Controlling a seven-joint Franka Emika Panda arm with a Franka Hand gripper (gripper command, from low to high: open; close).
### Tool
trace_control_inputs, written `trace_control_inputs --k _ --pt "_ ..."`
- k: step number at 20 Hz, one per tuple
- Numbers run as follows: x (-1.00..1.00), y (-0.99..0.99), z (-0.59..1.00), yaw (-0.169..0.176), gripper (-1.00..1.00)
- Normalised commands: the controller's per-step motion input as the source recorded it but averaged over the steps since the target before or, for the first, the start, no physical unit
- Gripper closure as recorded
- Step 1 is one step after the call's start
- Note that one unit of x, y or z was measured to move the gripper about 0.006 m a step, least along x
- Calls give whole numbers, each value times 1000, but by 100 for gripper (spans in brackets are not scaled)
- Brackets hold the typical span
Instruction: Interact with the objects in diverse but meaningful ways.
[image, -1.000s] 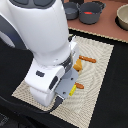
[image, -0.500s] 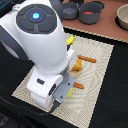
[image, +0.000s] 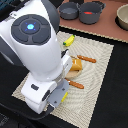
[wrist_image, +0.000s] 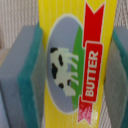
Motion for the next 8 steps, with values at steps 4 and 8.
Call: trace_control_inputs --k 4,8 --pt "2 -86 -137 0 -100" --pt "5 44 -76 6 -100"
